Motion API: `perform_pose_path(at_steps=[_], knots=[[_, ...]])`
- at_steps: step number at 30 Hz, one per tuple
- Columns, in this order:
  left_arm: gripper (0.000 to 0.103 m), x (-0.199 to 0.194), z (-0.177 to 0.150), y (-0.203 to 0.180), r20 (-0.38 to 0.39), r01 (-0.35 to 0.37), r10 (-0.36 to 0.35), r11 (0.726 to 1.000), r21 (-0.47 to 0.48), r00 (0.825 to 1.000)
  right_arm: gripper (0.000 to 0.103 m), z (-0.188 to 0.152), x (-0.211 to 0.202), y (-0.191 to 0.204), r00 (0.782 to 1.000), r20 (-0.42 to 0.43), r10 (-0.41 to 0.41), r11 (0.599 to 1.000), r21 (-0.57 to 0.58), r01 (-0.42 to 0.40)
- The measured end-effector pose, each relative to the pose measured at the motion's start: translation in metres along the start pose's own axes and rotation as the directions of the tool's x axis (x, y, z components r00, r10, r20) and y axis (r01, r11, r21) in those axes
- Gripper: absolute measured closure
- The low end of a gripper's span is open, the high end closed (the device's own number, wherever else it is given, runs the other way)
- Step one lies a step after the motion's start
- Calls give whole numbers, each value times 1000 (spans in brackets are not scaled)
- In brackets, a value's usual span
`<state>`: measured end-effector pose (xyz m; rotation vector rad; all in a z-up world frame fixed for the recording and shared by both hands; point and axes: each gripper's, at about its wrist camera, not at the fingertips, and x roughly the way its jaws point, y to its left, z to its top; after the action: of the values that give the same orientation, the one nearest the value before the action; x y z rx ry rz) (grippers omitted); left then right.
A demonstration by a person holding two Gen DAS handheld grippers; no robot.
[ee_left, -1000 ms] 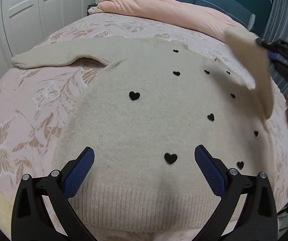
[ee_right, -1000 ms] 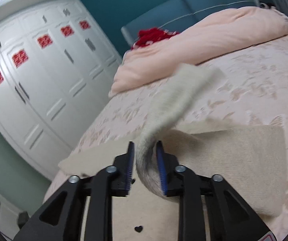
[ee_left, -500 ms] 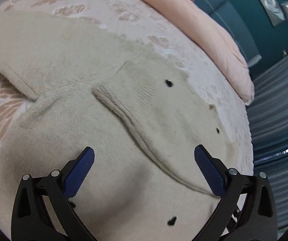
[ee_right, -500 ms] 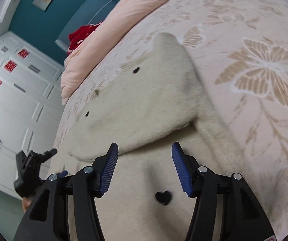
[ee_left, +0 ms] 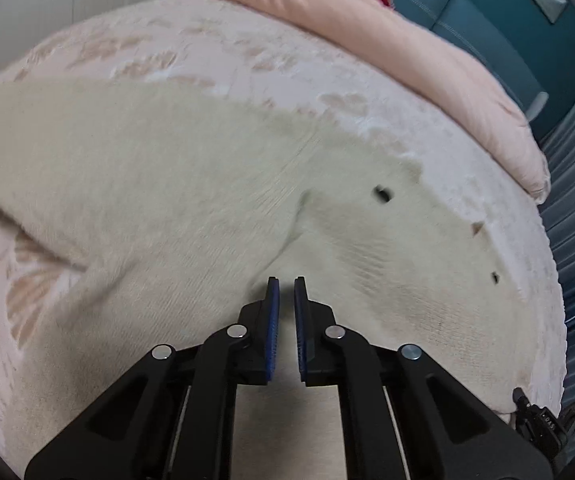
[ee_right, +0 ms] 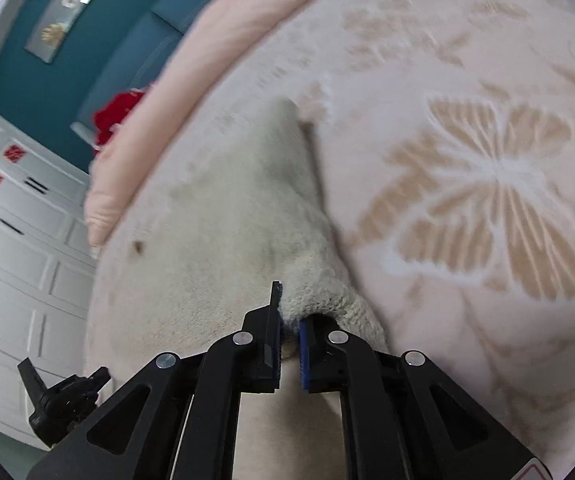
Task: Fold small clothes
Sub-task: 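Fold the held sleeve across the sweater body with the right gripper, release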
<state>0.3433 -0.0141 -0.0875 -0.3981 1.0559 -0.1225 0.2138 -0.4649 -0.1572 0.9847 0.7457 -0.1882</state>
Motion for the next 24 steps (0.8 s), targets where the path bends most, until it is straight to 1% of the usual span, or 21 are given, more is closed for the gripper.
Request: perform_pose_path(at_steps=[1,2,3,4,5,7,8,9,10,11,12,13,14,15,16,18,19,20,22,23,24], knots=[[98,0,-5,12,8,37,-37,999,-36,999,97,1,-8,0,1000,15,13,1000,11,-13],[98,-3,-9,19,31,68,-66,996,-49,997,94,0,-17,4,999,26,18,1000,2,-18],[98,-5,-11,23,34,79,-77,995,-57,996,94,-3,-23,8,999,33,2,1000,-19,-1],[98,-9,-13,27,33,95,-93,993,-65,995,92,-7,-29,12,999,37,-35,998,-42,36],[98,-14,-15,32,38,108,-106,991,-77,994,88,-13,-34,14,997,36,-67,996,-52,69],[97,-28,-20,46,49,140,-135,983,-115,990,88,-31,-48,20,994,40,-101,991,-83,104],[91,-36,-21,56,55,145,-139,981,-127,989,84,-43,-55,26,992,32,-119,985,-123,122],[77,-45,-21,68,67,142,-134,980,-136,989,80,-59,-60,34,990,24,-135,975,-174,138],[68,-56,-19,83,92,135,-122,980,-146,988,70,-78,-65,40,989,20,-149,962,-229,150],[53,-67,-16,99,122,109,-90,981,-160,988,61,-99,-70,48,988,13,-156,946,-284,154],[39,-78,-12,117,151,75,-48,981,-179,987,57,-119,-74,54,987,3,-158,932,-329,150],[31,-88,-5,138,175,22,15,978,-209,985,54,-138,-76,62,987,-12,-158,919,-368,142],[22,-97,3,160,195,-29,79,968,-251,978,52,-156,-77,68,987,-32,-160,907,-398,134],[20,-105,11,183,212,-62,130,952,-301,969,52,-172,-76,71,985,-56,-164,899,-419,126],[19,-112,21,209,219,-90,177,929,-358,960,52,-185,-75,75,983,-80,-166,896,-428,116],[18,-122,42,257,219,-131,258,875,-467,941,49,-206,-76,78,980,-119,-159,906,-411,97],[18,-124,52,281,206,-148,291,841,-520,934,45,-215,-77,79,980,-125,-158,909,-405,95],[18,-126,61,302,207,-141,307,811,-567,929,42,-221,-79,82,979,-124,-162,909,-405,99],[18,-126,77,336,205,-115,309,765,-634,929,40,-230,-81,92,976,-128,-178,896,-431,107],[18,-126,84,344,211,-103,310,751,-652,927,39,-235,-82,96,973,-128,-190,888,-445,115],[19,-127,91,350,210,-106,318,745,-659,925,38,-237,-81,98,971,-131,-201,883,-453,122]])
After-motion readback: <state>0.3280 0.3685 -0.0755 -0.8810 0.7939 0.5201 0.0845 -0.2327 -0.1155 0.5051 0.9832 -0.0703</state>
